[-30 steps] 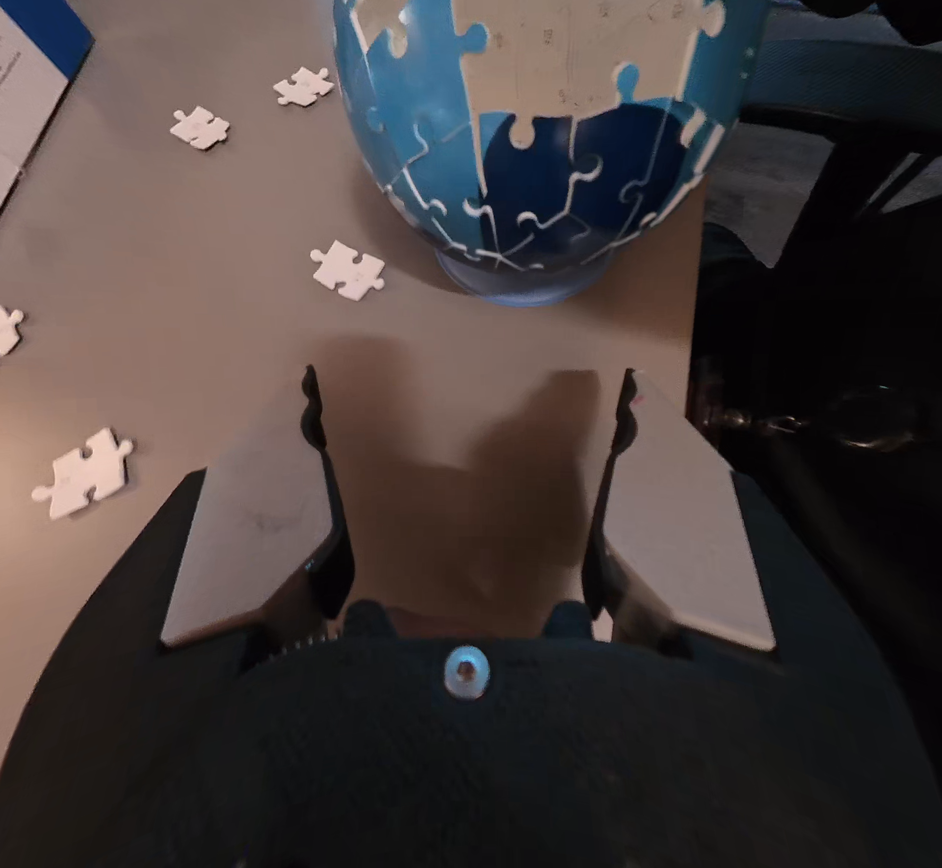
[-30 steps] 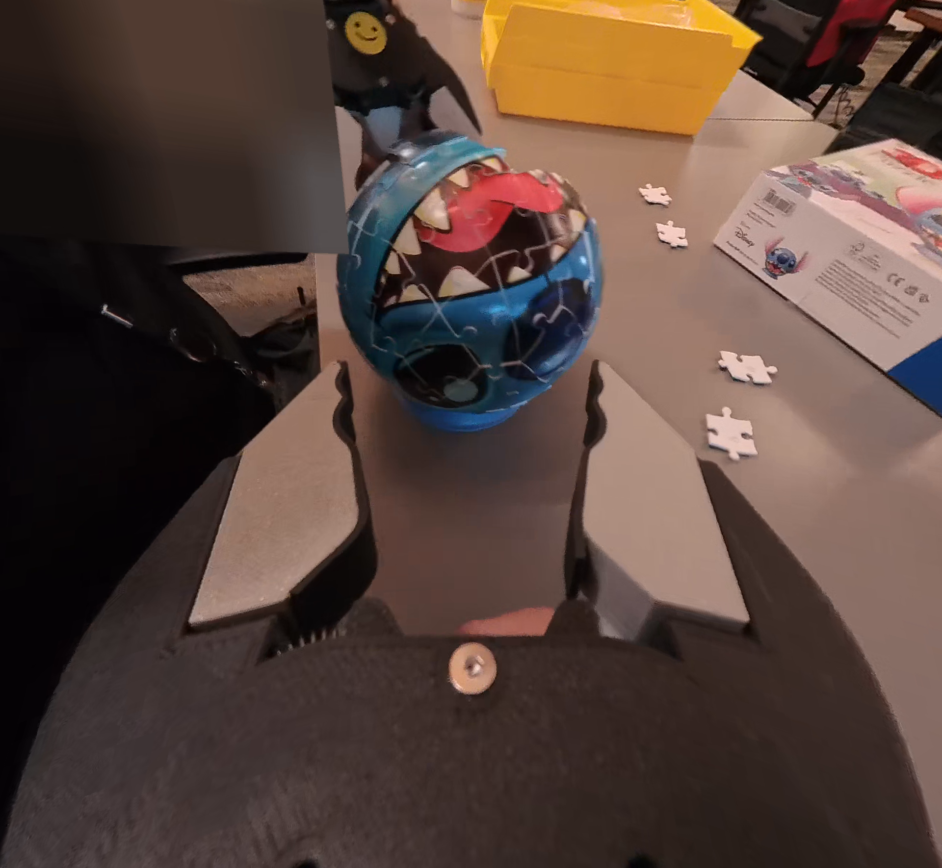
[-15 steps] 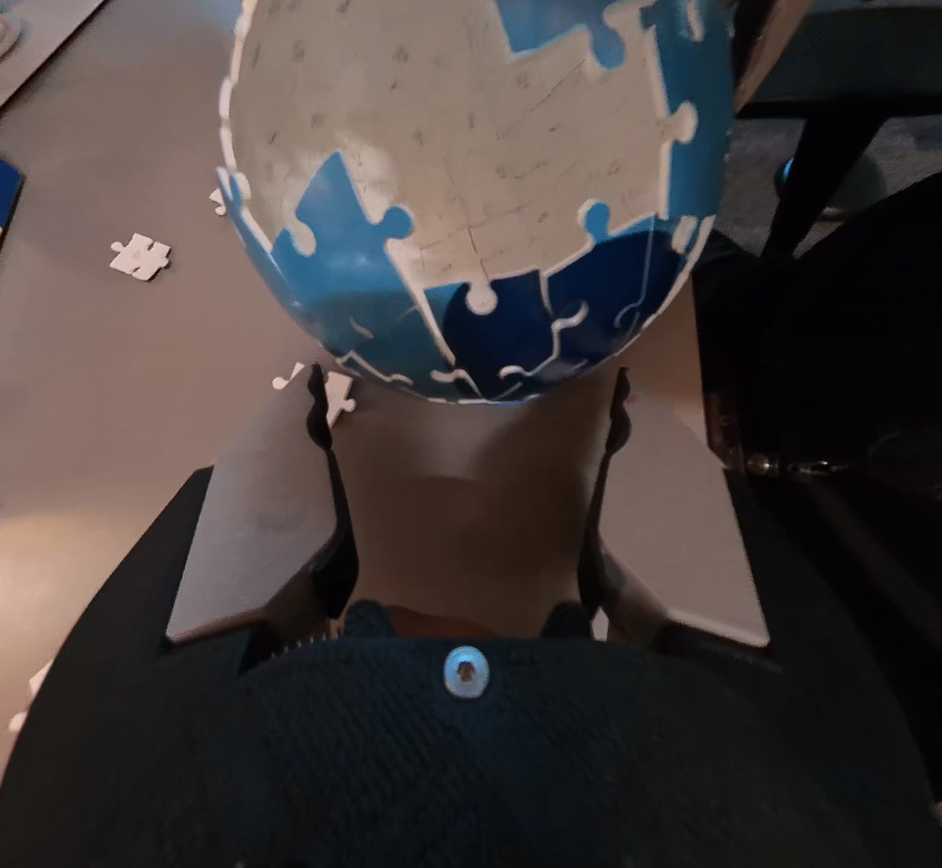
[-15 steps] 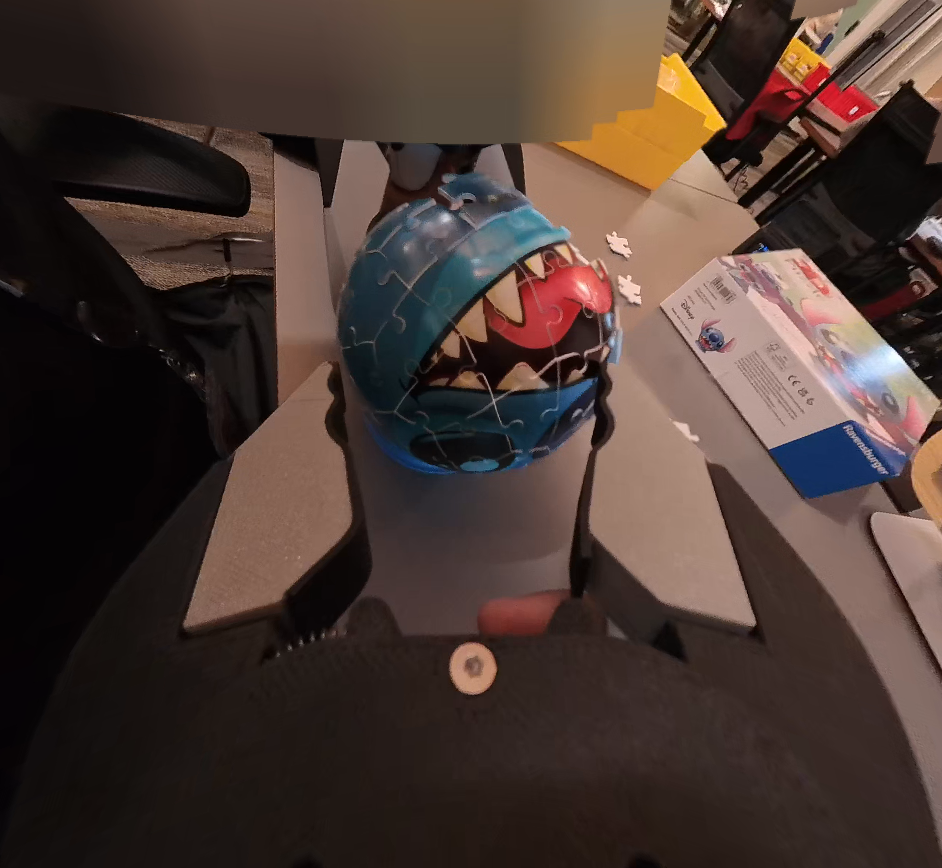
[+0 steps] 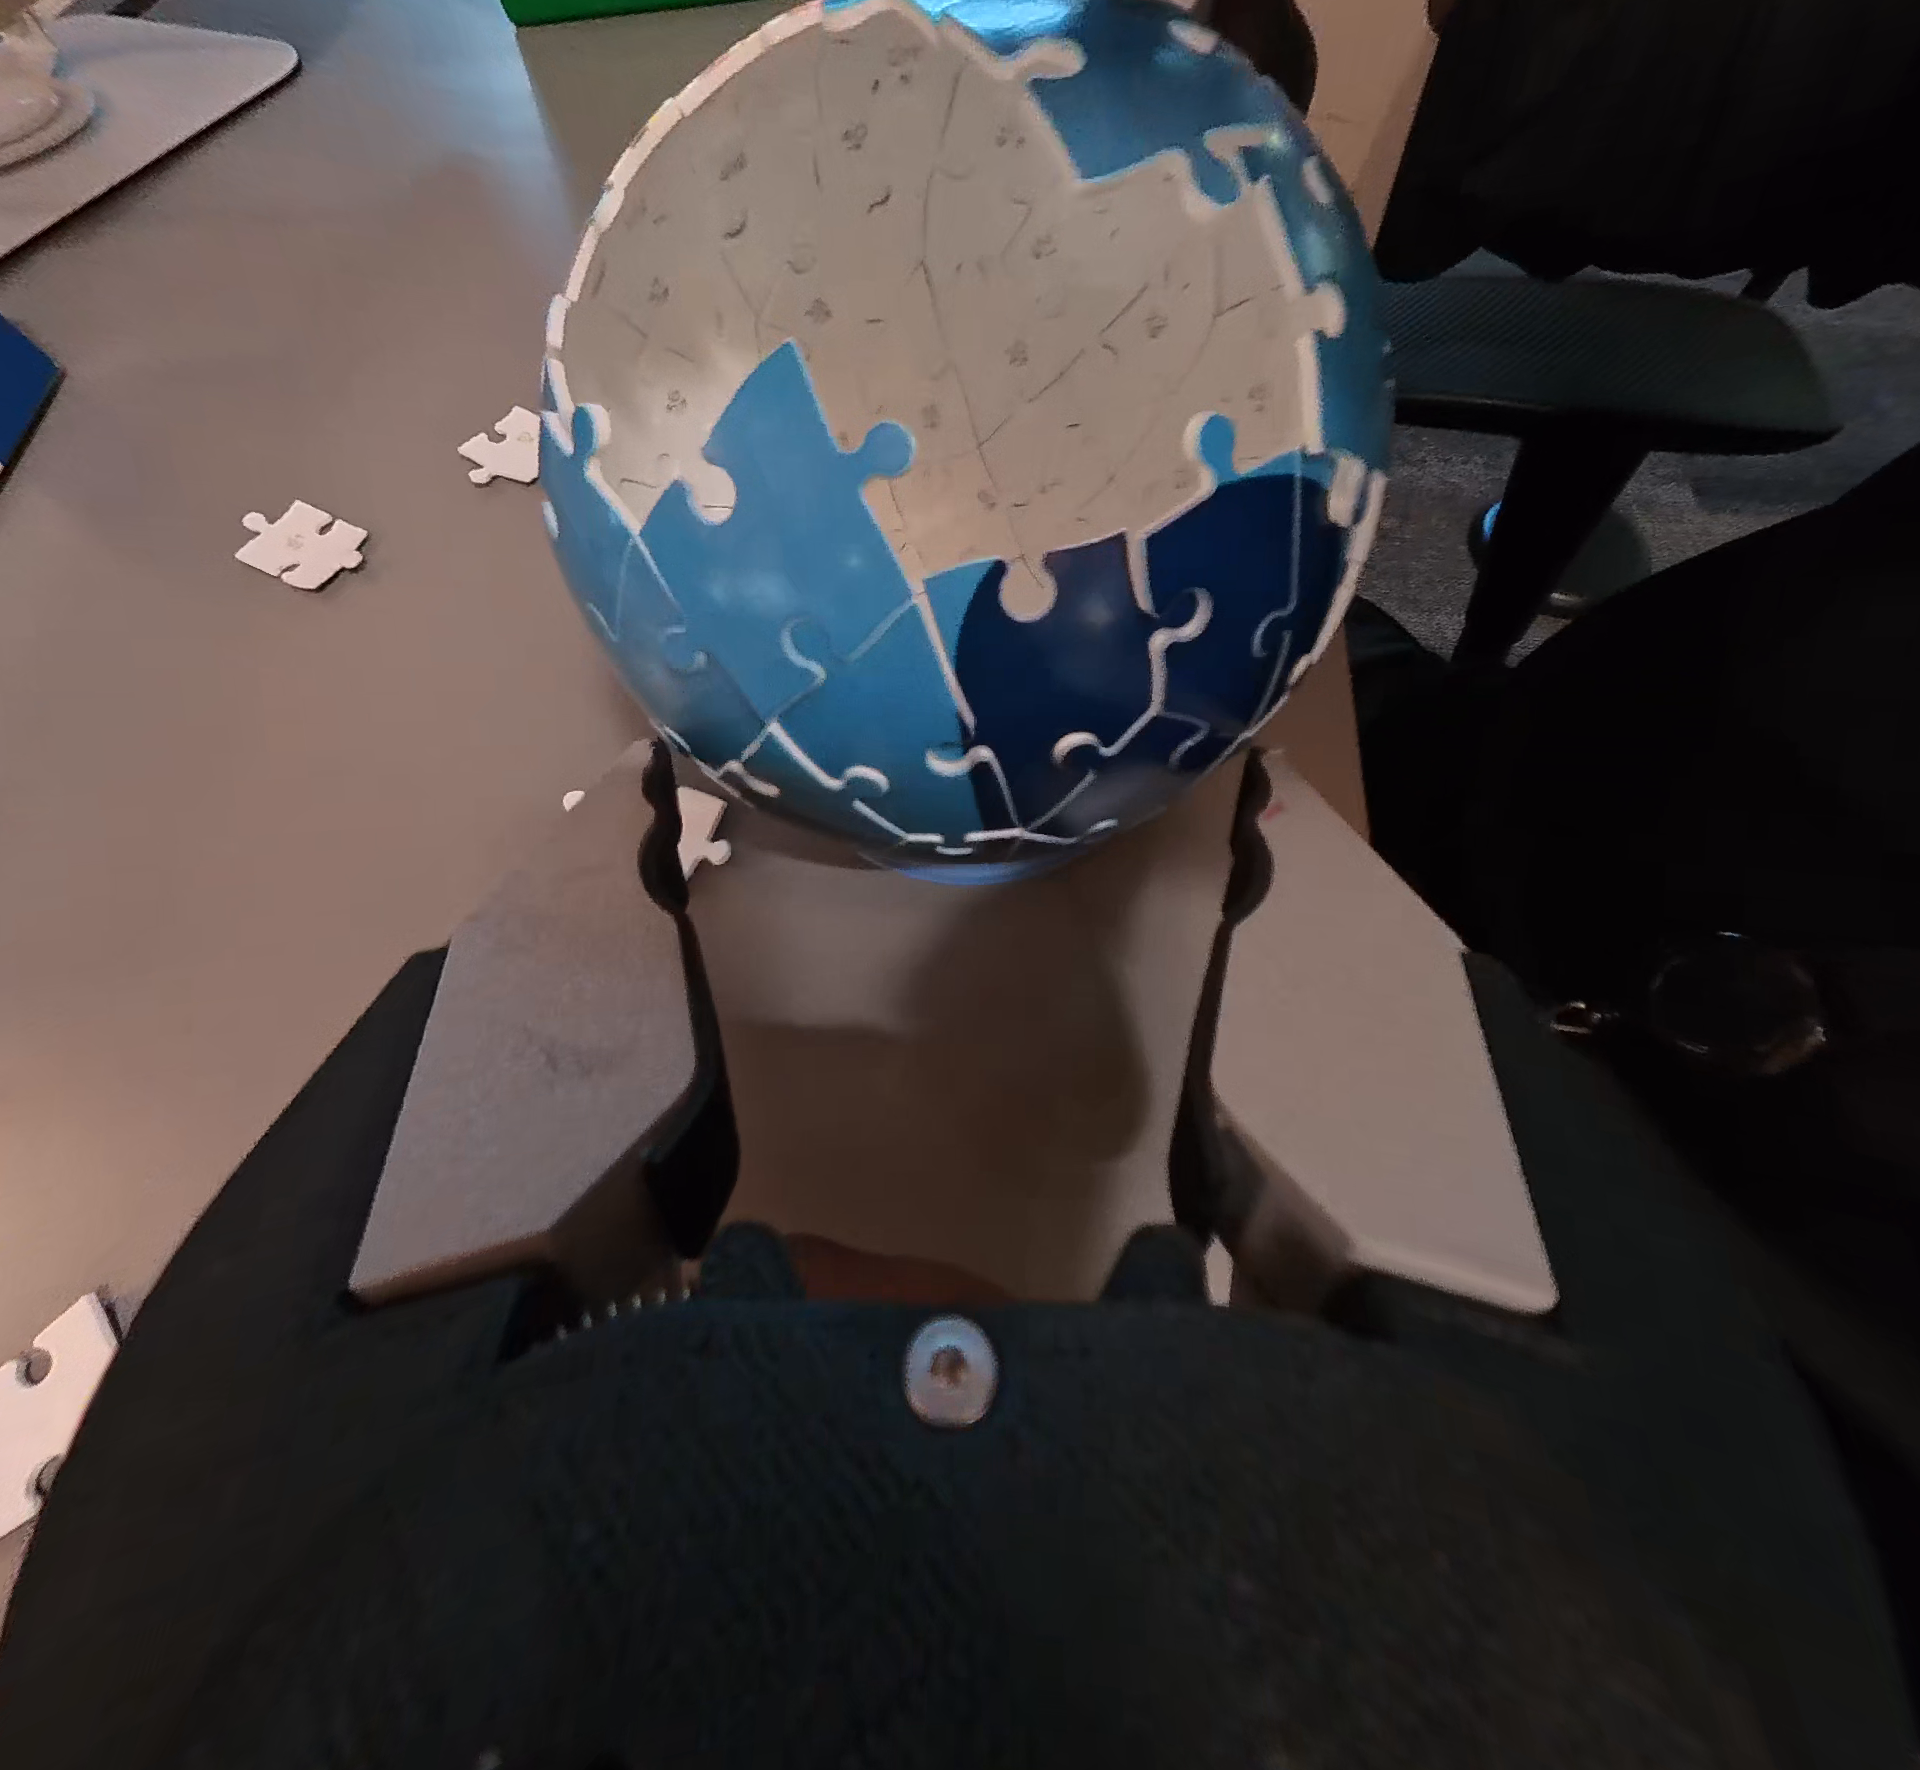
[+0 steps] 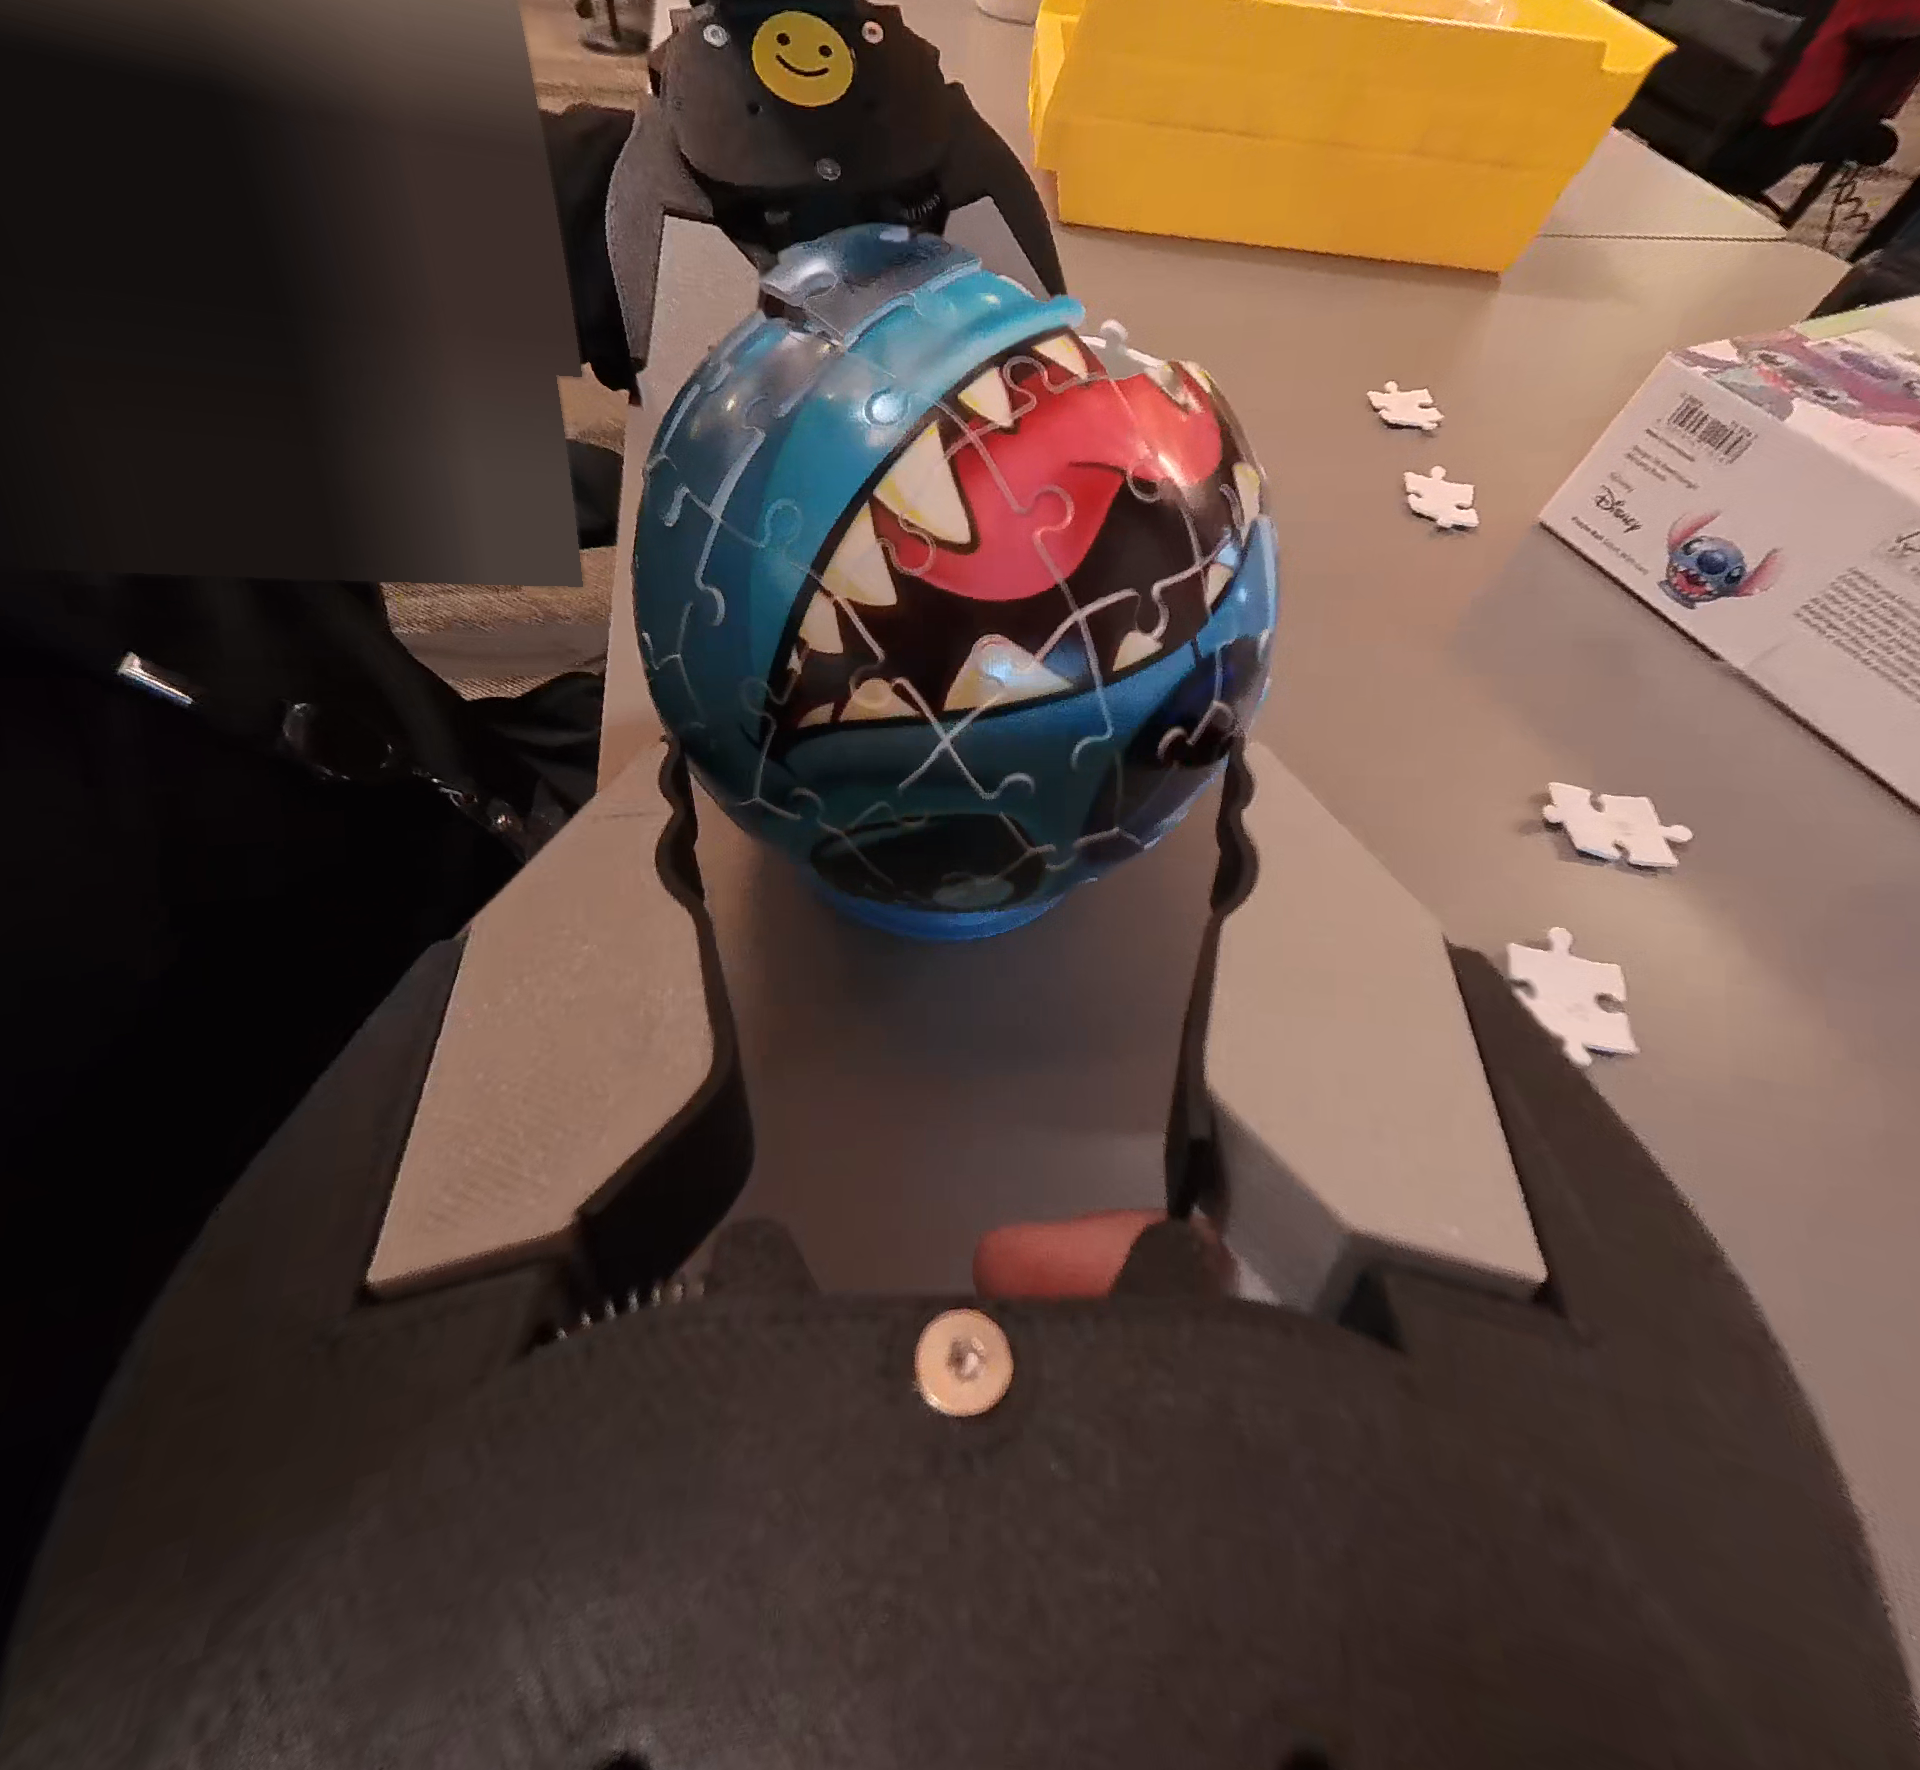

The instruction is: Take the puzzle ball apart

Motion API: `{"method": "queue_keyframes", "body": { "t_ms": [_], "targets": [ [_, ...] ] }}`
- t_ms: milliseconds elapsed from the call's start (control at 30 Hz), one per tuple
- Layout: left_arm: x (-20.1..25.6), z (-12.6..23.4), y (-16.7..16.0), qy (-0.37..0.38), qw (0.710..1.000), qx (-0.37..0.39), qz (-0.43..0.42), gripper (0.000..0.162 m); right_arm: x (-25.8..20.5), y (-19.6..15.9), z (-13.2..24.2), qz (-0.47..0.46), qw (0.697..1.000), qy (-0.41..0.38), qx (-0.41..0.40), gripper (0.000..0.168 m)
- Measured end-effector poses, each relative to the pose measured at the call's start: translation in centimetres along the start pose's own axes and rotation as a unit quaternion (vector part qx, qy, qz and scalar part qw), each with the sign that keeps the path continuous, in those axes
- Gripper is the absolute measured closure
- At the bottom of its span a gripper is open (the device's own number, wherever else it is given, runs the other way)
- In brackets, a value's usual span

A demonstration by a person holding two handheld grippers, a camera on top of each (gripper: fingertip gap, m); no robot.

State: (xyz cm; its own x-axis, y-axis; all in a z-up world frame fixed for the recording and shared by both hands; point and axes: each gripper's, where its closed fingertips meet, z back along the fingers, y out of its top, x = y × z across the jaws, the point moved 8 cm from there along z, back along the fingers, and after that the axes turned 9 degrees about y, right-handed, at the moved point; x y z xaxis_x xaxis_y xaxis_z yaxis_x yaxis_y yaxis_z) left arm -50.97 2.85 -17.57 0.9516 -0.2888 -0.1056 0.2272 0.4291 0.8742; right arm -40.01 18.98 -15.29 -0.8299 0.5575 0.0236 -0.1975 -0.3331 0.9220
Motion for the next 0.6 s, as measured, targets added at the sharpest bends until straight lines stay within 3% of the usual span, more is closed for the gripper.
{"method": "queue_keyframes", "body": {
  "t_ms": [333,600],
  "targets": [
    [-0.3,-0.5,-0.3,0.004,1.000,-0.028,-0.003,0.055,-1.2,2.1,1.5,0.061,0.996,-0.065,0.011,0.068],
    [-0.1,-0.9,-0.5,0.001,0.999,-0.045,-0.013,0.057,-2.9,2.8,-0.4,0.120,0.988,-0.087,-0.053,0.060]
  ]
}}
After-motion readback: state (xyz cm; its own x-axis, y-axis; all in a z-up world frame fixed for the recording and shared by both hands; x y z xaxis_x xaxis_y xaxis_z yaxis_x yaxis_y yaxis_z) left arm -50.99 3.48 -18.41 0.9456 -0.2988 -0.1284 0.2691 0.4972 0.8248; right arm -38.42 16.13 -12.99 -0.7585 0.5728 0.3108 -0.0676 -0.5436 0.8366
